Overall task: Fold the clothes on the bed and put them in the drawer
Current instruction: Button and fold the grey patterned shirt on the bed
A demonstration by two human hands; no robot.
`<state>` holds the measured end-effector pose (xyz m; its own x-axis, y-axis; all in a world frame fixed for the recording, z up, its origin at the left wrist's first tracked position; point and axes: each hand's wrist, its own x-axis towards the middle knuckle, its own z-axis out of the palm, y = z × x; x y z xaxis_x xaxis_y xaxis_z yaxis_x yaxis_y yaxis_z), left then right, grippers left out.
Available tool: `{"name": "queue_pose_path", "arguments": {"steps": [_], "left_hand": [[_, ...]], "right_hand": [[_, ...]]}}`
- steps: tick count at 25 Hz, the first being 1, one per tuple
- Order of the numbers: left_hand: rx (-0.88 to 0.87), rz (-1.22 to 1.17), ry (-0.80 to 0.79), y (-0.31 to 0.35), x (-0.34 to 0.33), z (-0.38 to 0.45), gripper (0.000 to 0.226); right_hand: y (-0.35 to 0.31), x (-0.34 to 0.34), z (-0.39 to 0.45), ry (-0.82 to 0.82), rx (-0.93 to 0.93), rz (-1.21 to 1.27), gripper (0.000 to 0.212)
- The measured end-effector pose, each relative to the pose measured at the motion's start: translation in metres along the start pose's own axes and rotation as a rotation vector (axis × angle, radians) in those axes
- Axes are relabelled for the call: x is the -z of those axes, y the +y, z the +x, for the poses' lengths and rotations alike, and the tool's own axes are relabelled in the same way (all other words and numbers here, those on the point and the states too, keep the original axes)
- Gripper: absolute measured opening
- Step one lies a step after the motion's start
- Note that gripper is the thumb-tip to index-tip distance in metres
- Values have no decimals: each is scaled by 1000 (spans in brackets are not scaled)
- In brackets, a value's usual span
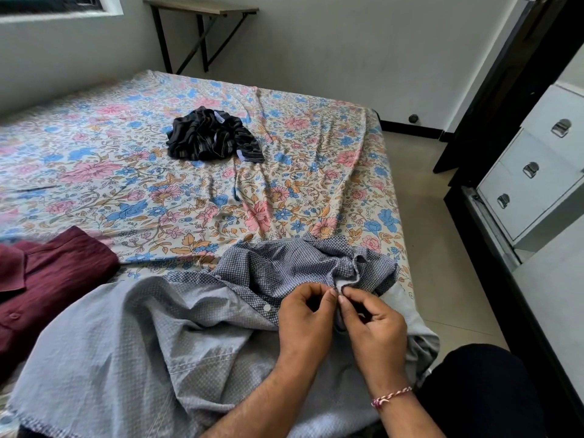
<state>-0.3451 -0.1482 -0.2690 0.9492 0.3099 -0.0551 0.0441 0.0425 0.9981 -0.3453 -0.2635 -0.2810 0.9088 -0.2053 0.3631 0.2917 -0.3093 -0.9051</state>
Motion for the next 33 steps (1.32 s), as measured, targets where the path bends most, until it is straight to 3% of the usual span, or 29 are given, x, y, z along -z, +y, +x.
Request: {"name": "queue_pose_path", "arguments": {"steps": [8, 13, 17, 21, 24, 29, 33], "left_hand": [[-28, 103, -9, -5, 3, 6, 11], [92, -104, -183, 8, 9, 8, 13], [189, -123, -199, 11, 14, 12, 19], [167, -67, -170, 7, 13, 10, 29], [95, -41, -180, 5, 13, 8, 16], [145, -147, -180, 6, 13, 10, 17], [49, -18, -188, 9, 13, 7, 15]], "right_hand": [[0, 9, 10, -95, 10, 44, 47], [6, 15, 16, -159, -44, 127, 39], [6, 16, 17, -225, 87, -22, 32], [5, 13, 17, -208, 182, -164, 24], [6, 11, 16, -180, 214, -224, 26], [4, 10, 15, -199, -86, 151, 26], [4, 13, 13, -168, -27, 31, 28]]}}
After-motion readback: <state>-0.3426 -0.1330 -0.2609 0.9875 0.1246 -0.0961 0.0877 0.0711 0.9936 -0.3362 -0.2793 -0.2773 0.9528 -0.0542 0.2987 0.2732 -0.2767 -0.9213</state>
